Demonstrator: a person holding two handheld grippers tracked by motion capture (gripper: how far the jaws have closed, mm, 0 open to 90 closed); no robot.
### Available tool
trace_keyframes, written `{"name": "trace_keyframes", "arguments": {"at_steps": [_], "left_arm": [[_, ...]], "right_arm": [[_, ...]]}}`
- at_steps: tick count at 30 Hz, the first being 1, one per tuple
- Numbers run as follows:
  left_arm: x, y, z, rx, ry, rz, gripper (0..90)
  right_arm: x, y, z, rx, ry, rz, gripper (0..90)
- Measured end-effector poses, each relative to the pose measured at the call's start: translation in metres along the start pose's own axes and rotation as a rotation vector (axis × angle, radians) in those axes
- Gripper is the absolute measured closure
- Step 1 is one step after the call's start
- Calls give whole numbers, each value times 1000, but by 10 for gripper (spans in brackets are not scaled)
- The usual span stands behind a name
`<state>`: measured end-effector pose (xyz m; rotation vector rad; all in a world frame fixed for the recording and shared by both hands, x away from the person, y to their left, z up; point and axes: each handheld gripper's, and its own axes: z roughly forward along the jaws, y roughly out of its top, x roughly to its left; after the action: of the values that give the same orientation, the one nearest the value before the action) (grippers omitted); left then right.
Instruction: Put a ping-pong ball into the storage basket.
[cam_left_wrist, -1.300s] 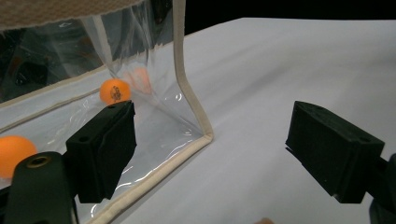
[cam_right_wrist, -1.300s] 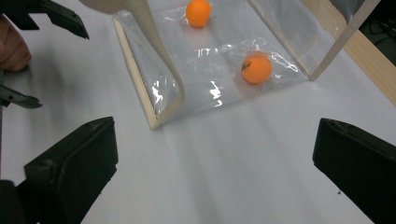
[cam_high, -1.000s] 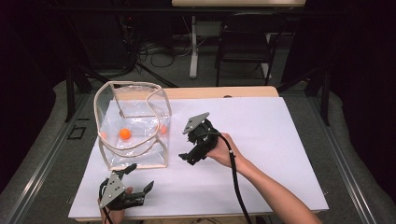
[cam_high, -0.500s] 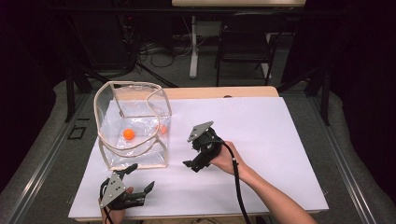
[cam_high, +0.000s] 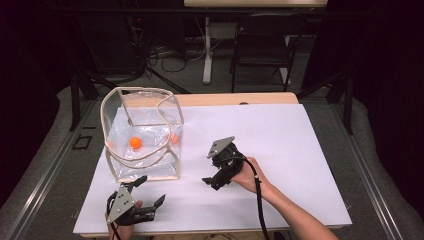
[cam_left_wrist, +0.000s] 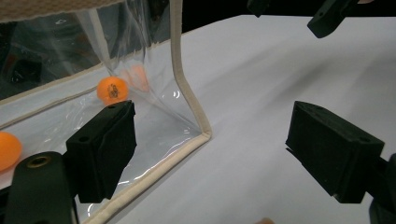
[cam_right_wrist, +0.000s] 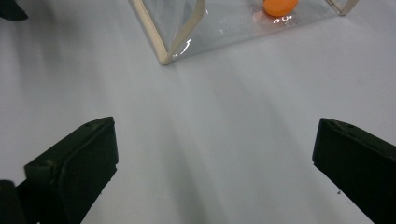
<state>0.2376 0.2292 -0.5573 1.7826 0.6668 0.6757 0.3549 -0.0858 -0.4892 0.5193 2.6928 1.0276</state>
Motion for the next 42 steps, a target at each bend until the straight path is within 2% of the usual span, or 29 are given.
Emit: {"name": "trace_keyframes", "arguments": {"at_steps": [12, 22, 28, 33, 42], "left_arm": [[0, 0, 0, 3, -2, 0, 157], [0, 0, 1, 8, 3, -1, 157], [0, 0, 2, 9, -1, 1, 157], [-1, 0, 2, 10, -1, -7, 157], [-2, 0, 4, 17, 0, 3, 157]], "right_arm": [[1, -17, -6, 20, -14, 11, 0], [0, -32, -14, -6, -33, 31, 0], [0, -46, -18, 0, -43, 39, 0], [2, -59, -25, -7, -60, 47, 0], [1, -80, -39, -36, -86, 74, 0]]}}
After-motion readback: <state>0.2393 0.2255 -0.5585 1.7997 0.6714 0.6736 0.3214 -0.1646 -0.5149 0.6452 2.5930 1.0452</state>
